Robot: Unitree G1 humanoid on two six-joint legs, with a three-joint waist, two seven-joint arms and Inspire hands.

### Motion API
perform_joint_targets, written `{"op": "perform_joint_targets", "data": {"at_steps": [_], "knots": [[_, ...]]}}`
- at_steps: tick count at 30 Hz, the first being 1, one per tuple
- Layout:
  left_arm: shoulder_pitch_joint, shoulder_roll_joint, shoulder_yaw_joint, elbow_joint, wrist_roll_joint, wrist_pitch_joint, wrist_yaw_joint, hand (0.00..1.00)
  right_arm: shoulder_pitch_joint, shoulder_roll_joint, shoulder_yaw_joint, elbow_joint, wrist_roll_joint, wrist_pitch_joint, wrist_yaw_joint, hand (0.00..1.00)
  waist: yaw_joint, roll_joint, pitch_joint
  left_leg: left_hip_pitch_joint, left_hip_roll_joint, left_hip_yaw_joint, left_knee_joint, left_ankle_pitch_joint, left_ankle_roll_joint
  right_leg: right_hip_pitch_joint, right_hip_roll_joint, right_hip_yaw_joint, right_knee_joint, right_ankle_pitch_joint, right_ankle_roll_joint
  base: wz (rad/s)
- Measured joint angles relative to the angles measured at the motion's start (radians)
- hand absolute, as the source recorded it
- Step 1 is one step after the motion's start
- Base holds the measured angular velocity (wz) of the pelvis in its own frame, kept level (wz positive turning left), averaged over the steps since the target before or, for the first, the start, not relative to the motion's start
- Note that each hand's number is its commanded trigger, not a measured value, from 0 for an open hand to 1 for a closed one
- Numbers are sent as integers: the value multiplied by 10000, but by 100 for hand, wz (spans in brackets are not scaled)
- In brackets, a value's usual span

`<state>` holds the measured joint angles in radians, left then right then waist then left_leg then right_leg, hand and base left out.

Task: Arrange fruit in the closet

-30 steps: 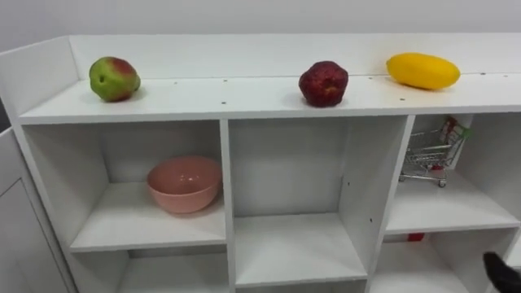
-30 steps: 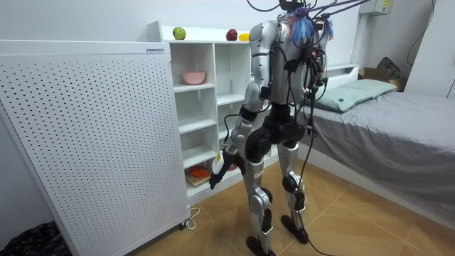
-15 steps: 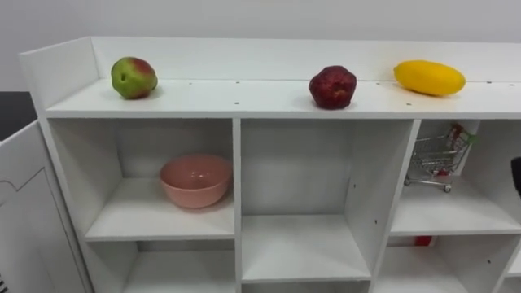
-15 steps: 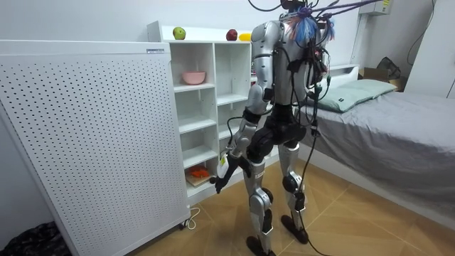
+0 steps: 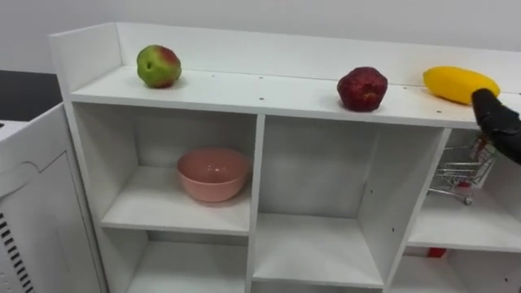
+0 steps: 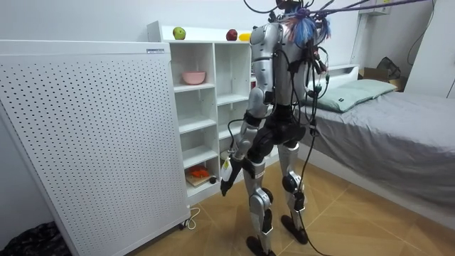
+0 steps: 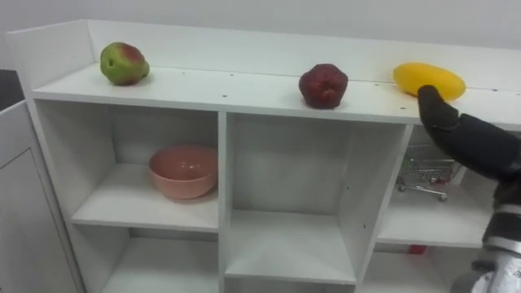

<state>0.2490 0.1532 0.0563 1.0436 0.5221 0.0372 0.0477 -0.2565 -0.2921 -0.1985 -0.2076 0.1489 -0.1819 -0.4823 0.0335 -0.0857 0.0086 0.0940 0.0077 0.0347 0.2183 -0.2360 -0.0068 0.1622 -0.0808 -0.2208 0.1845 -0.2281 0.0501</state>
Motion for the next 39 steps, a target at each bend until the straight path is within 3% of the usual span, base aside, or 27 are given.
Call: {"op": "perform_joint_targets", "data": {"at_steps": [4, 7, 13, 16, 24, 39], "knots": [[4, 29, -15, -22, -29, 16, -121, 0, -345, -228, 238, 475, 170, 116, 480, 0, 6, -12, -8, -132, -10, -200, 92, 11, -17, -32, -13, -318, -5, 0, 0, 15], [39, 26, -14, -60, -21, 31, -127, 0, -1053, -351, 299, 1101, 446, 316, 667, 0, 40, -32, -14, -160, -12, -239, 107, 34, -31, -30, -13, -352, -5, 0, 0, 6], [-6, 101, -13, -76, 26, 50, -121, 0, -1901, -572, 612, 1781, 1041, 312, 840, 0, 252, -107, -16, -147, -41, -408, 109, 69, -39, 117, -7, -342, -26, 0, -1, 6], [-52, 201, -12, -80, 24, 50, -94, 0, -1984, -607, 624, 1955, 1104, 312, 916, 0, 339, -164, -45, -150, -48, -470, 125, 69, -39, 146, -3, -350, -29, 0, -1, 10], [-120, 287, -2, -152, 34, 63, -87, 0, -1990, -807, 616, 2315, 1737, 319, 1128, 0, 463, -242, 3, -302, -58, -618, 144, 116, -58, 95, -15, -599, -32, 0, -1, 6], [50, 311, 202, -738, 34, 345, -292, 0, -2382, -1265, 628, 3575, 2470, 978, 2382, 0, 532, -305, -18, -322, -69, -658, 165, 117, -58, 113, -38, -915, -126, 2, -2, 0]]}}
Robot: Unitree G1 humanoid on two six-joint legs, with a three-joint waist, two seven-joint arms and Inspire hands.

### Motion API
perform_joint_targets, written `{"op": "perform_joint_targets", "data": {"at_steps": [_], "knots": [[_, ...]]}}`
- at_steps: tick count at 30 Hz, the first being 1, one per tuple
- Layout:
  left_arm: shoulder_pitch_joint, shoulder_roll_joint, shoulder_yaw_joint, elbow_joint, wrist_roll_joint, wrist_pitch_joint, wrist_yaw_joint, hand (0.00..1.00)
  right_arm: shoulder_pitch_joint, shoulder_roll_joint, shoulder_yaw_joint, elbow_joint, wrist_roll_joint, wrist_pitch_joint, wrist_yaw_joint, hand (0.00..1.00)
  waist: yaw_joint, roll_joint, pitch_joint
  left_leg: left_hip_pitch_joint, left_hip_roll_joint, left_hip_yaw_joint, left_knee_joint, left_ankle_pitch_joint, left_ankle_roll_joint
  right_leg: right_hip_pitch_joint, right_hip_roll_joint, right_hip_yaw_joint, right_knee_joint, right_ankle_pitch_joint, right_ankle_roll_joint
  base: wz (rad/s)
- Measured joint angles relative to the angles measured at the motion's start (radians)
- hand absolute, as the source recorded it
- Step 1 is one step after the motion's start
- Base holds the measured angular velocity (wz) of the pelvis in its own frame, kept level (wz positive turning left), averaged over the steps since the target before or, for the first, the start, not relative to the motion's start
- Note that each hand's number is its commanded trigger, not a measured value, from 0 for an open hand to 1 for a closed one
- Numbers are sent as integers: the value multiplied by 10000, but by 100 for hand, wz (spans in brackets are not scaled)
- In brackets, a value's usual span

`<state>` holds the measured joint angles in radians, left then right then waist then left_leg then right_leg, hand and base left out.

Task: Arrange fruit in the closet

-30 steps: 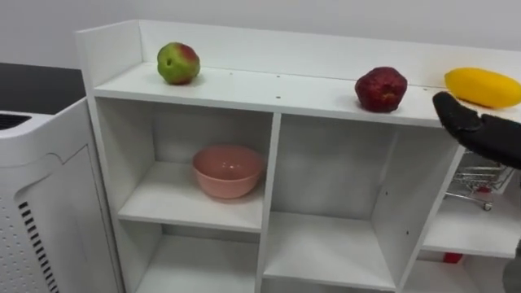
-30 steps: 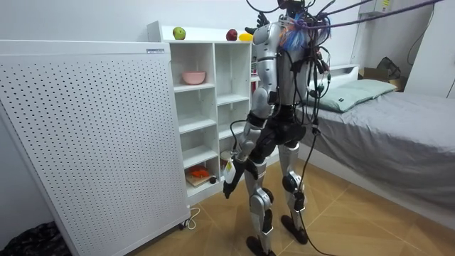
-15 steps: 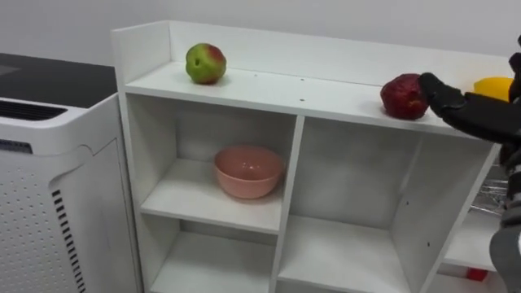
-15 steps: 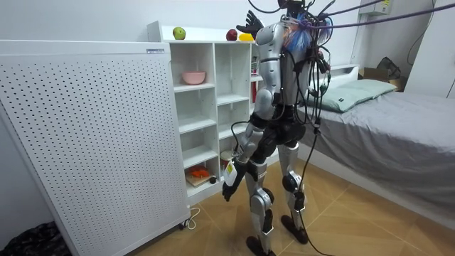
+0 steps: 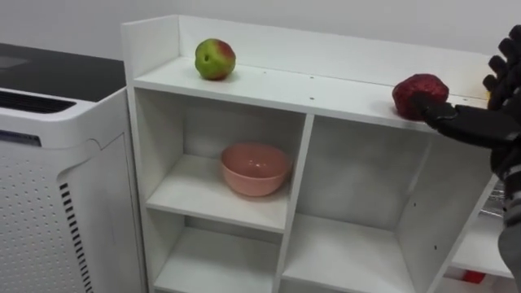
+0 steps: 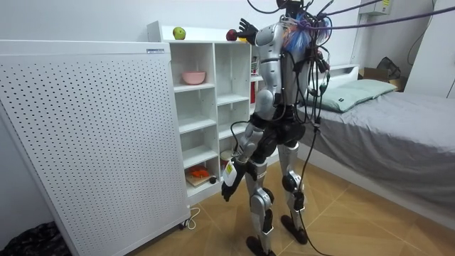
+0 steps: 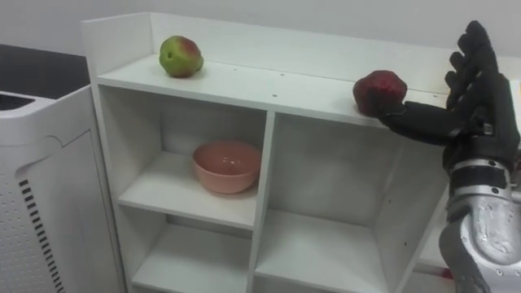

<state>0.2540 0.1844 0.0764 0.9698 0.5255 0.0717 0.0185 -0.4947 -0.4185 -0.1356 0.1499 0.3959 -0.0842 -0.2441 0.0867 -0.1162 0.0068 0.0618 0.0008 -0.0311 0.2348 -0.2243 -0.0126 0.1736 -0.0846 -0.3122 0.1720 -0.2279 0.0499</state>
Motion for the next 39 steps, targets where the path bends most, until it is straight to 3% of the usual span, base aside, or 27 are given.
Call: {"op": "perform_joint_targets", "data": {"at_steps": [13, 21, 23, 24, 25, 26, 39], "knots": [[-23, 23, -3, -76, 0, 75, -294, 0, 0, -354, 349, 534, -182, -23, 954, 0, 6, 10, -21, 22, -3, 29, 3, 0, 0, 49, 3, 39, -11, 3, -6, 0], [17, 91, -9, -75, 1, 85, -291, 0, -75, -390, 443, 718, -716, -20, 1301, 0, 29, -138, 29, 25, 1, 11, 13, 2, -2, 79, 14, 51, -13, 5, -9, 0], [13, 101, -10, -76, 2, 91, -291, 0, -110, -407, 475, 784, -927, -6, 1357, 49, 29, -177, 18, -1, 1, 16, 20, 2, -3, 24, 14, 51, -12, 12, -20, 0], [14, 111, -10, -76, 2, 92, -292, 0, -132, -408, 532, 788, -987, -6, 1383, 66, 29, -190, 12, -28, 0, 15, 29, 2, -3, 32, 14, 49, -8, 15, -25, 0], [14, 126, -10, -76, 3, 93, -293, 0, -160, -410, 585, 788, -1091, -6, 1400, 92, 26, -194, 11, -57, 0, 14, 46, 2, -3, 20, 16, 47, -8, 20, -33, 0], [14, 133, -10, -76, 3, 93, -294, 0, -172, -416, 614, 790, -1136, -6, 1408, 100, 25, -194, 11, -67, 0, 13, 54, 2, -3, 16, 16, 45, -9, 23, -37, 0], [34, 207, -17, -81, 365, 211, -298, 0, -514, -445, 814, 783, -1270, 228, 1706, 100, 35, -200, 2, -154, 2, -19, 172, 2, -4, 10, 25, -12, -9, 41, -63, 0]]}}
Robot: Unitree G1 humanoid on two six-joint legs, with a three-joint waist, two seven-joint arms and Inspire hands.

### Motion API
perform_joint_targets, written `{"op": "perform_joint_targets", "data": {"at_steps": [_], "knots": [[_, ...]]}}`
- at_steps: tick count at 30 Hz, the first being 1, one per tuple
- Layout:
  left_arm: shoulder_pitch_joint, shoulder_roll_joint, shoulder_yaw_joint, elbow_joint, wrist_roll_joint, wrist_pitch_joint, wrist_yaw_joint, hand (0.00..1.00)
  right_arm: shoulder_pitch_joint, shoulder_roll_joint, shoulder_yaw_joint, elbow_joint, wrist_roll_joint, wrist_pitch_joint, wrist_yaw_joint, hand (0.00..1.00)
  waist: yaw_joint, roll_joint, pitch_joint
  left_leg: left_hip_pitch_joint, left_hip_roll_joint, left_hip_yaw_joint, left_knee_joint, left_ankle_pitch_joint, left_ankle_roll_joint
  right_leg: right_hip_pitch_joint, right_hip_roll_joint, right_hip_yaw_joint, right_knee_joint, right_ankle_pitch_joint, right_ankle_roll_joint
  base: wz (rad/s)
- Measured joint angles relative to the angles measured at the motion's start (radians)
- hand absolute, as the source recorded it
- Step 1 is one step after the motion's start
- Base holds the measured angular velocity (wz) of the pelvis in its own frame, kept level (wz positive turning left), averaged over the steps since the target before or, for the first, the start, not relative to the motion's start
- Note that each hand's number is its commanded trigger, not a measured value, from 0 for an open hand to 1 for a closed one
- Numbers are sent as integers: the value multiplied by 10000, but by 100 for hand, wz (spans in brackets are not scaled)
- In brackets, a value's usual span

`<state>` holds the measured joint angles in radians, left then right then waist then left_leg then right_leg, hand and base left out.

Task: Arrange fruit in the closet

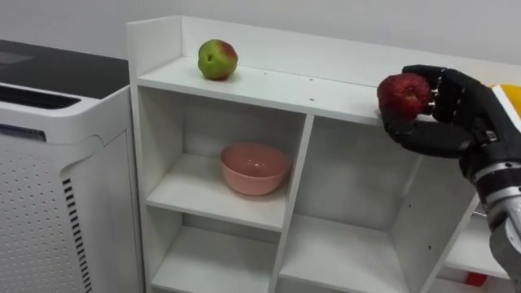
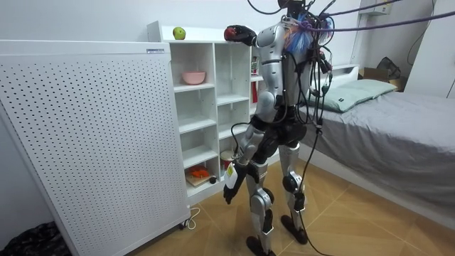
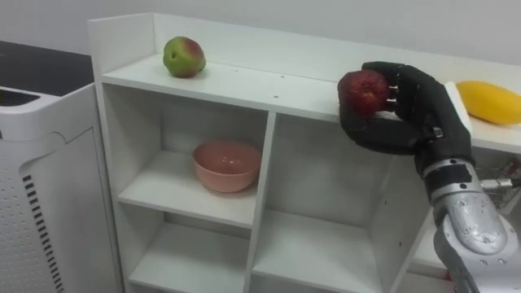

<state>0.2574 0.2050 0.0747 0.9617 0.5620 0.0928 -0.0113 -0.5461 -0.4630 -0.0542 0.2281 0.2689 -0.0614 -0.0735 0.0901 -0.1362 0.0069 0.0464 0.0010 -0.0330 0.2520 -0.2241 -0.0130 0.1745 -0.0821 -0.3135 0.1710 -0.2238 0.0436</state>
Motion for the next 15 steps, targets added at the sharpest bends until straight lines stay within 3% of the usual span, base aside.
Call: {"op": "perform_joint_targets", "data": {"at_steps": [15], "knots": [[-38, 1, -34, -106, -11, 95, 37, 0, -237, 2, 346, 0, 201, -6, -90, 100, 23, 86, -2, -20, 7, 11, 55, 0, 0, 13, 0, -21, 9, 14, -17, 0]]}}
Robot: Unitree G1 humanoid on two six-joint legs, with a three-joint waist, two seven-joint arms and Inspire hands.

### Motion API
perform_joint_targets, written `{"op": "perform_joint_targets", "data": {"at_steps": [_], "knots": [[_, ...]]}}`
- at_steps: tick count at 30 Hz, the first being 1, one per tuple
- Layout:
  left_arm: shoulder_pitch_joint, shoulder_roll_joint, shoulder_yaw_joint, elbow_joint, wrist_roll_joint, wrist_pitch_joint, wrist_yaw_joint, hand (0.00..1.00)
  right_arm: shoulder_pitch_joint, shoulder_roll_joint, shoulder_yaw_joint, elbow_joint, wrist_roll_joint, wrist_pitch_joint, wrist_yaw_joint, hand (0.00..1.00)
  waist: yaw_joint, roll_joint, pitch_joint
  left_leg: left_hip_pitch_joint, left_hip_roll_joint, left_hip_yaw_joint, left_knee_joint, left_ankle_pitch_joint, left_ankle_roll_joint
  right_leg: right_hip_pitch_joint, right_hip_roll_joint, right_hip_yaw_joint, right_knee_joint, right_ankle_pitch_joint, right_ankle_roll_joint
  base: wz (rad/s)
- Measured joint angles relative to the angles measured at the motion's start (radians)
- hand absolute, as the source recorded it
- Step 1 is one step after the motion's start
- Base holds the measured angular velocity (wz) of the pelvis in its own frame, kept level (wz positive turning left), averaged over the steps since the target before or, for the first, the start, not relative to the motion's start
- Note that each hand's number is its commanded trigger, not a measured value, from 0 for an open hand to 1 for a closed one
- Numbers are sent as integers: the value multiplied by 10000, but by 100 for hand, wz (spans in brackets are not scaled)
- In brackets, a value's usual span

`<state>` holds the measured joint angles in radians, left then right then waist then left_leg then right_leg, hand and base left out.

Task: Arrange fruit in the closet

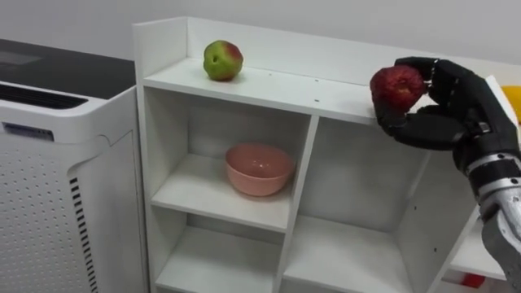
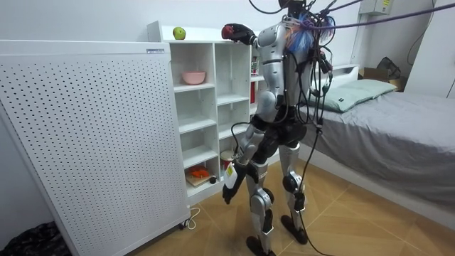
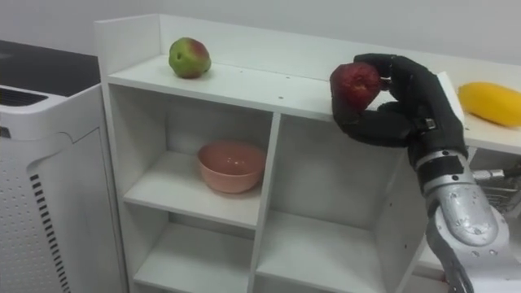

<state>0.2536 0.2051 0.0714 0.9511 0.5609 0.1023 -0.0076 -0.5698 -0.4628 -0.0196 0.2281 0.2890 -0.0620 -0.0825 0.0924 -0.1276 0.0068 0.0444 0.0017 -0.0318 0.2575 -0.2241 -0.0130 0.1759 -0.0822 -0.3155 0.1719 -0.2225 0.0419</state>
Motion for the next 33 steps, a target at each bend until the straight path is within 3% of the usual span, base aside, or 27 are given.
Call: {"op": "perform_joint_targets", "data": {"at_steps": [3, 8, 14, 18, 20, 26, 28, 31, 33], "knots": [[-66, -56, -5, 157, -11, 2, 7, 0, 2, 75, 0, -59, 11, 3, 63, 100, -28, 159, -20, -10, 5, 34, 13, 0, 1, -15, 3, 54, 10, 36, 2, -3], [-83, -94, -185, 222, -7, 76, 44, 0, 851, 149, 337, -1451, 191, 87, 68, 100, 7, 448, -187, 57, 21, 116, -51, 4, 8, -13, 11, 145, 4, 56, 4, -5], [-173, -154, -381, 239, -7, 68, 52, 0, 1455, 401, 1085, -2304, 129, 94, 93, 100, -8, 660, -92, 146, 55, 233, -171, 20, 7, -7, 29, 332, 46, 73, -19, -8], [-341, -164, -640, 710, -11, 24, 212, 0, 1526, 1038, 1476, -2329, 162, 93, 200, 100, 25, 656, -77, 77, 91, 343, -193, 46, 8, -191, 35, 429, 140, 87, -30, -8], [-413, -151, -796, 730, -24, 13, 318, 0, 1643, 1153, 1689, -2314, 168, 79, 353, 100, 95, 645, -71, -47, 100, 359, -187, 68, 14, -335, 35, 427, 142, 118, -37, 0], [-1336, -135, -1542, 1427, -386, 1, 750, 0, 2327, 1679, 2627, -1697, 184, 69, 933, 100, 238, 732, -13, -796, 119, 315, 126, 126, 45, -917, 51, 405, 155, 277, -70, 1], [-1747, -118, -2024, 1766, -985, -3, 875, 0, 2374, 2128, 2840, -744, 194, 97, 1025, 100, 250, 871, 64, -1219, 170, 317, 349, 125, 48, -1286, 86, 415, 206, 388, -96, -2], [-1975, -155, -2349, 1893, -1357, -90, 914, 0, 2375, 2433, 2824, -136, 207, 186, 1066, 100, 232, 1088, 160, -1706, 214, 377, 521, 163, 84, -1875, 62, 416, 521, 427, -117, -9], [-2062, -166, -2411, 2123, -1382, -183, 919, 0, 2372, 2550, 2804, 137, 211, 167, 1049, 100, 216, 1218, 132, -1938, 216, 439, 547, 222, 101, -2179, 31, 415, 679, 443, -143, -9]]}}
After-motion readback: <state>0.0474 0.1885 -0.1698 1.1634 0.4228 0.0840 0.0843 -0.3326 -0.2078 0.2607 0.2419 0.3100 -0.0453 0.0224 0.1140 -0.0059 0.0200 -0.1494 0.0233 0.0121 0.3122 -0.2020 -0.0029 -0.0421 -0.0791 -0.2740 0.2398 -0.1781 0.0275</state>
